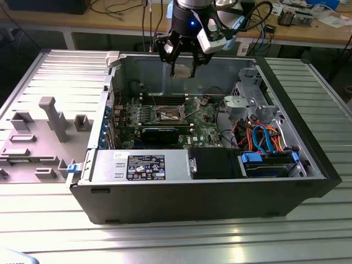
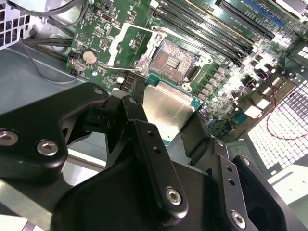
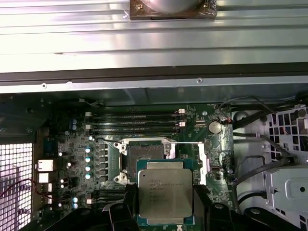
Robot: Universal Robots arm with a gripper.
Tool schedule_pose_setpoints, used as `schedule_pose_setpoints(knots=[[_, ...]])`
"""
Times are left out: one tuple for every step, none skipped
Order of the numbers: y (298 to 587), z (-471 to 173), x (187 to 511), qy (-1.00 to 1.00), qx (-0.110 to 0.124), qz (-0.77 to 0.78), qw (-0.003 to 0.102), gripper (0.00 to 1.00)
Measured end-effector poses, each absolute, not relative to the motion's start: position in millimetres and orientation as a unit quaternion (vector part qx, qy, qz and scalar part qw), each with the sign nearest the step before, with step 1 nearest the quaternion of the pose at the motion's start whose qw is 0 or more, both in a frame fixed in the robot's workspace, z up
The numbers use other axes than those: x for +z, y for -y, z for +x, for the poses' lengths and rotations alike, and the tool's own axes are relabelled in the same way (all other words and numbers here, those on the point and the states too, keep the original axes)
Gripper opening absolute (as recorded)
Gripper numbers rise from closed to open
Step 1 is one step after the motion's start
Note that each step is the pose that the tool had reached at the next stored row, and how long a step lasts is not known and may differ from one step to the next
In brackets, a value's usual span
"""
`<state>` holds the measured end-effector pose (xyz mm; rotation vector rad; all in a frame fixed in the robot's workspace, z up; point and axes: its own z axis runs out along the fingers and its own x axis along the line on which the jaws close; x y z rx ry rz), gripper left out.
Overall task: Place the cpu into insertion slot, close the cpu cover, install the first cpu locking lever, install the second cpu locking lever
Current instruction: 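Place the cpu into insertion slot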
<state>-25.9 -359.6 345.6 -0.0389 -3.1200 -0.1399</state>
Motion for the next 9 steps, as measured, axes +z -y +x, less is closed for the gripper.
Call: schedule_pose_setpoints(knots=[[359.6,-25.9,345.3,0.999,-0.045,-0.012,0.009,0.55],[359.6,-25.9,345.0,0.999,-0.045,-0.012,0.009,0.55],[359.6,-25.9,344.8,0.999,-0.045,-0.012,0.009,0.55],[359.6,-25.9,344.6,0.999,-0.045,-0.012,0.009,0.55],[359.6,-25.9,344.4,0.999,-0.045,-0.012,0.009,0.55],[359.6,-26.0,344.3,0.999,-0.045,-0.012,0.009,0.55],[359.6,-26.0,344.1,0.999,-0.045,-0.012,0.009,0.55],[359.6,-26.0,343.9,0.999,-0.045,-0.012,0.009,0.55],[359.6,-26.0,343.7,0.999,-0.045,-0.012,0.009,0.55]])
